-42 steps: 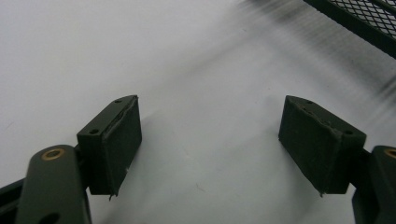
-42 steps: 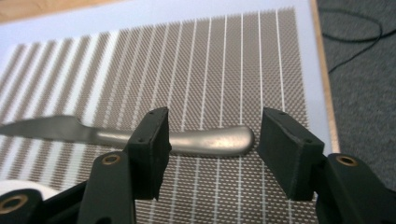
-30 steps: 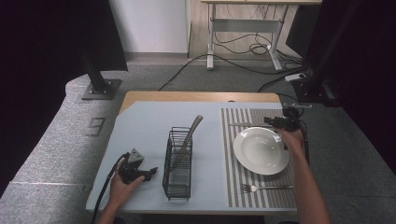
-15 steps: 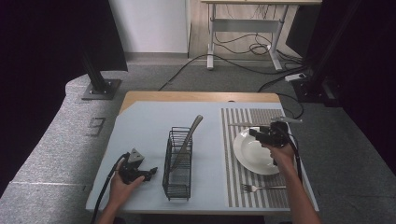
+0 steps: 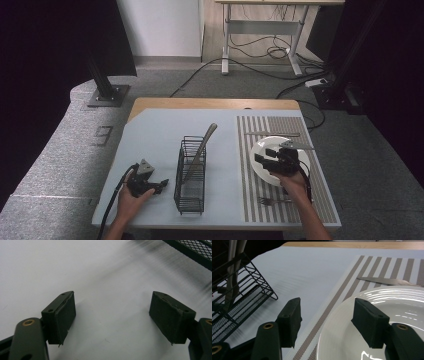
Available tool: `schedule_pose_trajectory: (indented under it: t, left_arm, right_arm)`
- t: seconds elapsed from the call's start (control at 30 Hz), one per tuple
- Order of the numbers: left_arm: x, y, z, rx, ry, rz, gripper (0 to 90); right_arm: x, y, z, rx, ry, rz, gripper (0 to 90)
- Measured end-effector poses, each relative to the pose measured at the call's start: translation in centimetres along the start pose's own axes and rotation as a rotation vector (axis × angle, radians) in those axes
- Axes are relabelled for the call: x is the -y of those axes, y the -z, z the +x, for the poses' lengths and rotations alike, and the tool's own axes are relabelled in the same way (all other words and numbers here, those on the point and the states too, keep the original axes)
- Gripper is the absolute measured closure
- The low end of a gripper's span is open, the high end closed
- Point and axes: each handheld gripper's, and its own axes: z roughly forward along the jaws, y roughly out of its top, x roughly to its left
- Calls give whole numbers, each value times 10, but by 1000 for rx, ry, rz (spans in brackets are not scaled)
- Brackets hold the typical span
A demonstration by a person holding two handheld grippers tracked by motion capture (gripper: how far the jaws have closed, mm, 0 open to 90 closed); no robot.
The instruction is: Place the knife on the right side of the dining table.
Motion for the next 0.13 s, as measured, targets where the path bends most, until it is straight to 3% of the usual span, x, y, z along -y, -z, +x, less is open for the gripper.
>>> schedule_pose_trajectory:
  t: [0.13]
  left_arm:
    - [0,0,0,0,0,0,207]
  right_arm:
    - [3,-2,3,-1,9,8,388]
